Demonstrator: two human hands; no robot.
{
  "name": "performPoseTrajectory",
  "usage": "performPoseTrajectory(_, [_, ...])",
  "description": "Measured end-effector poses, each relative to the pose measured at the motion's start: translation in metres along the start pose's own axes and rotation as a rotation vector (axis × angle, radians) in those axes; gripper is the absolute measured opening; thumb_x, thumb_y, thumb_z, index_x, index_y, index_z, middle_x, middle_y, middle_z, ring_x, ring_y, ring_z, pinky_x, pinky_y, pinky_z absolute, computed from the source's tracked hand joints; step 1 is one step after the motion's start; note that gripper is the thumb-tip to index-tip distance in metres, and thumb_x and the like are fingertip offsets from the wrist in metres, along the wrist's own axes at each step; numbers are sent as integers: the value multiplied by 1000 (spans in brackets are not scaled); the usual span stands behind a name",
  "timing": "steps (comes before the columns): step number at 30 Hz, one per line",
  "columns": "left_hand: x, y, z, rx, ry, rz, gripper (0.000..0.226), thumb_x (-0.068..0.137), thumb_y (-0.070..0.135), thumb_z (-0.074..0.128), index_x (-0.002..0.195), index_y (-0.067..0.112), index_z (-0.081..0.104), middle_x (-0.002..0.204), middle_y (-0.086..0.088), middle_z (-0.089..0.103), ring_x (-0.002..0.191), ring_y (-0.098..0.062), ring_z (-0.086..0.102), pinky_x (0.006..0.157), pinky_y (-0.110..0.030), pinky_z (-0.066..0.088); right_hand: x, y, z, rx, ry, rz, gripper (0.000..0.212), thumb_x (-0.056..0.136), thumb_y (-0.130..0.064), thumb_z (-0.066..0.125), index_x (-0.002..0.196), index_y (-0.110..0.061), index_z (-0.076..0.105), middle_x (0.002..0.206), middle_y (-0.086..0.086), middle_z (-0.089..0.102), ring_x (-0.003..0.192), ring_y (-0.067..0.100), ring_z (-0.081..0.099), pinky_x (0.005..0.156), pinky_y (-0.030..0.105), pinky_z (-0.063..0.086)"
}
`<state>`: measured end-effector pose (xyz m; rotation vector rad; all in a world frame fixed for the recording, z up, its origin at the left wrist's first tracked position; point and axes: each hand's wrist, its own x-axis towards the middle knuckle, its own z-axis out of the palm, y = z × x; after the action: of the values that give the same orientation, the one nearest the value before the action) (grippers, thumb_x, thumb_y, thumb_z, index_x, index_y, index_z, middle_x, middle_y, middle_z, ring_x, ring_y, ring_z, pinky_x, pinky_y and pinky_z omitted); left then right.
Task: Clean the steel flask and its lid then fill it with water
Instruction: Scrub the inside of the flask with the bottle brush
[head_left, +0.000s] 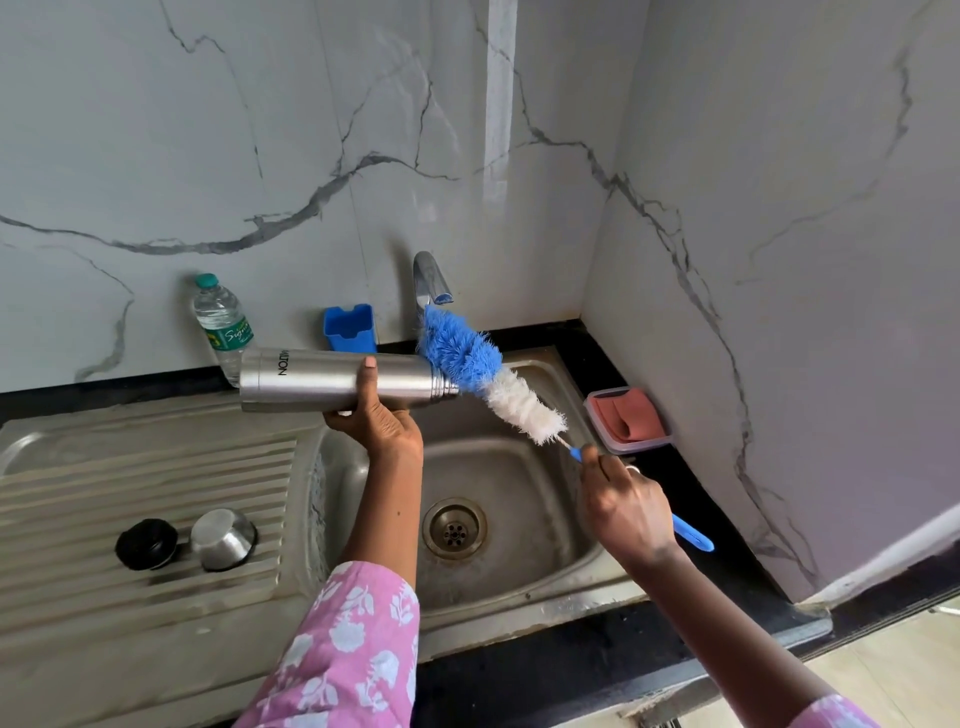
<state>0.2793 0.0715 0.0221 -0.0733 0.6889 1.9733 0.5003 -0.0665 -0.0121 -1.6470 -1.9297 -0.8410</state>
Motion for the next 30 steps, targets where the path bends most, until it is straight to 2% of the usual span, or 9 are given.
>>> performPoseTrajectory(3, [5, 3, -2, -36, 52, 5, 60, 73, 7, 78, 119, 19, 41, 106, 0, 64, 87, -15, 66, 63, -28, 56, -18, 4, 2, 16, -13, -39, 37, 63, 0, 65, 99, 3, 59, 60, 10, 56, 37, 25, 53, 27, 27, 39])
performPoseTrajectory(6, [10, 4, -7, -24, 73, 3, 48, 75, 8, 76, 109, 20, 45, 101, 1, 64, 86, -15, 64, 59, -27, 54, -31, 7, 2, 31, -32, -48, 38, 67, -1, 58, 104, 1, 50, 61, 10, 55, 38, 26, 53, 28, 29, 40])
performPoseTrajectory(11, [7, -5, -10, -18, 70, -67, 53, 74, 19, 73, 118, 21, 43, 121, -7, 59, 111, -24, 60, 99, -50, 46, -11, 1, 2, -6, -23, -32, 31, 71, -1, 47, 94, 7, 66, 59, 10, 56, 37, 26, 54, 29, 26, 38])
performPoseTrajectory(13, [5, -7, -11, -29, 41, -86, 53, 68, 25, 72, 115, 23, 46, 122, -10, 59, 117, -30, 58, 100, -56, 43, 0, -3, 2, -17, -21, -29, 33, 71, -2, 43, 90, 7, 69, 58, 10, 56, 36, 25, 54, 29, 25, 37])
performPoseTrajectory(16, [6, -7, -10, -79, 39, -93, 61, 81, 26, 69, 133, 23, 37, 131, -10, 56, 118, -28, 57, 102, -53, 42, 2, -3, 2, -27, -29, -40, 32, 69, -1, 47, 92, 7, 69, 59, 10, 56, 36, 24, 53, 29, 26, 38])
performPoseTrajectory(19, [14, -5, -8, -51, -3, -20, 57, 70, 25, 81, 114, 28, 44, 127, -8, 60, 115, -26, 60, 98, -53, 46, -9, 2, 1, -22, -32, -68, 31, 65, 2, 58, 94, 7, 66, 59, 10, 54, 37, 24, 53, 30, 26, 38])
performPoseTrajectory(21, [18, -4, -8, -19, -2, 20, 47, 73, 18, 79, 103, 27, 45, 125, -9, 61, 115, -27, 60, 97, -52, 48, -17, 4, 0, 5, -21, -84, 31, 71, 1, 51, 100, 6, 58, 59, 10, 54, 38, 24, 53, 31, 26, 39])
performPoseTrajectory(25, [17, -7, -9, -5, 16, -15, 40, 76, 15, 77, 103, 24, 49, 127, -11, 60, 113, -28, 61, 94, -53, 49, -11, 6, -1, 3, -14, -83, 31, 73, -1, 41, 101, 4, 51, 59, 10, 55, 37, 24, 53, 30, 25, 38])
performPoseTrajectory(30, [15, -14, -8, 15, 23, -92, 36, 79, 14, 73, 106, 21, 50, 127, -12, 61, 113, -31, 60, 95, -62, 44, 12, 1, 7, -28, -72, -57, 35, 70, -2, 42, 94, 8, 65, 58, 11, 55, 36, 25, 53, 31, 26, 39])
